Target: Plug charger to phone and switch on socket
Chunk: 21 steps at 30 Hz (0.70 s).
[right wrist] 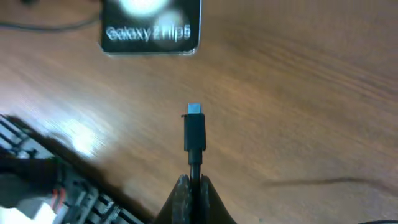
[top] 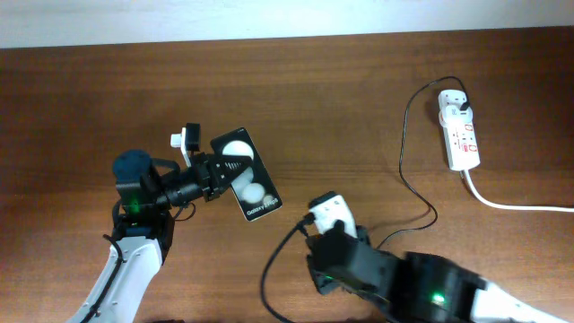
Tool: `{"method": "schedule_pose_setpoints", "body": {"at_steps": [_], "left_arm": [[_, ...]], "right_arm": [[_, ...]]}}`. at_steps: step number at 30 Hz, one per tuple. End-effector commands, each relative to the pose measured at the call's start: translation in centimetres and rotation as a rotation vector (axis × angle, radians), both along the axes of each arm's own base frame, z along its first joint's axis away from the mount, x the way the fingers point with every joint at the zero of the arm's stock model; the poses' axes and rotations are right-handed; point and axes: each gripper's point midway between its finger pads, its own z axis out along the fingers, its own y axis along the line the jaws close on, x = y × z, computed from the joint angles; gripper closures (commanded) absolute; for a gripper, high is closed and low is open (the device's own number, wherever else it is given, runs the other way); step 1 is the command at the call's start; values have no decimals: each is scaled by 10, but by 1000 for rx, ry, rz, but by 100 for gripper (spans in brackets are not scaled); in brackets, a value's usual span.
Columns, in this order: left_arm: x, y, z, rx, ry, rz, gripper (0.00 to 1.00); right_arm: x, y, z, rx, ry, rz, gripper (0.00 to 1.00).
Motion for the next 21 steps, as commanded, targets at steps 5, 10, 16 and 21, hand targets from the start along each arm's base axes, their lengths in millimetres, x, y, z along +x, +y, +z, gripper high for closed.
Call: {"method": "schedule_pose_setpoints", "body": {"at_steps": [5, 10, 16, 21], "left_arm": [[-1, -1, 7, -16, 8, -6, 100], [-1, -2, 7, -34, 50, -8, 100], [-2, -2, 8, -38, 58, -8, 100], [-4, -3, 8, -63, 112, -19, 100]], "right_arm": [[27, 29, 4, 32, -71, -58, 96], [34, 47, -17, -1, -49, -51, 96], [33, 47, -18, -3, -42, -46, 96], [28, 46, -21, -13, -18, -31, 96]]}}
